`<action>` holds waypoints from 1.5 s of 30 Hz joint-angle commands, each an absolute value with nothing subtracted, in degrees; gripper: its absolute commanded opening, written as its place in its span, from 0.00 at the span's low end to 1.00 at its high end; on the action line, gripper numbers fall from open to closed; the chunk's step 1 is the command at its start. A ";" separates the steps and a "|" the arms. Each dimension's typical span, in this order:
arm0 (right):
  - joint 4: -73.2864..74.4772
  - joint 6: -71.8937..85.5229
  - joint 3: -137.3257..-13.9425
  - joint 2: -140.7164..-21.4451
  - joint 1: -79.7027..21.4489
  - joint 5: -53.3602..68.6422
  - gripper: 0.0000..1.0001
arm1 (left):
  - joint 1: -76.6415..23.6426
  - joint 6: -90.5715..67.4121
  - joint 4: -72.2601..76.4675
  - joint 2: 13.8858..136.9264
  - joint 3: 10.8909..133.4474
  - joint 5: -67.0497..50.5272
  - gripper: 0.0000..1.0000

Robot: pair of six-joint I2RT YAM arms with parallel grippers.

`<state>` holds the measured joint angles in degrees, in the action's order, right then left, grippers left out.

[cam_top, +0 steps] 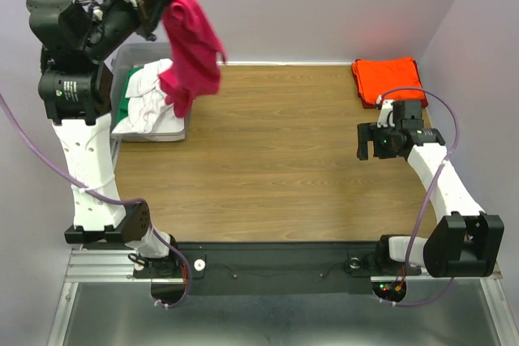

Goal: Fold and stack the t-shirts
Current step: Grab the tshirt from the pile, then move the tshirt to the center of the board

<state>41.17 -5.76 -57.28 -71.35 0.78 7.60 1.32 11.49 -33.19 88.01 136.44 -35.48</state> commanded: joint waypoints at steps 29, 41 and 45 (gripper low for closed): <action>45.96 -14.15 -58.10 -77.95 0.80 26.98 0.86 | 10.47 41.98 -43.66 81.30 80.25 -48.08 0.80; 48.16 -14.50 -59.24 -93.93 -18.36 22.15 0.78 | -19.32 45.52 -33.14 73.65 53.18 -33.66 0.84; 47.81 -13.71 -59.68 -99.73 -19.69 22.24 0.73 | -29.67 44.65 -29.10 74.61 48.27 -29.03 0.85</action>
<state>46.98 -13.72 -58.15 -96.27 -19.20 23.57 -22.52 43.92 -34.79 75.29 51.18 -33.82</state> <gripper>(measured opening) 0.758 0.844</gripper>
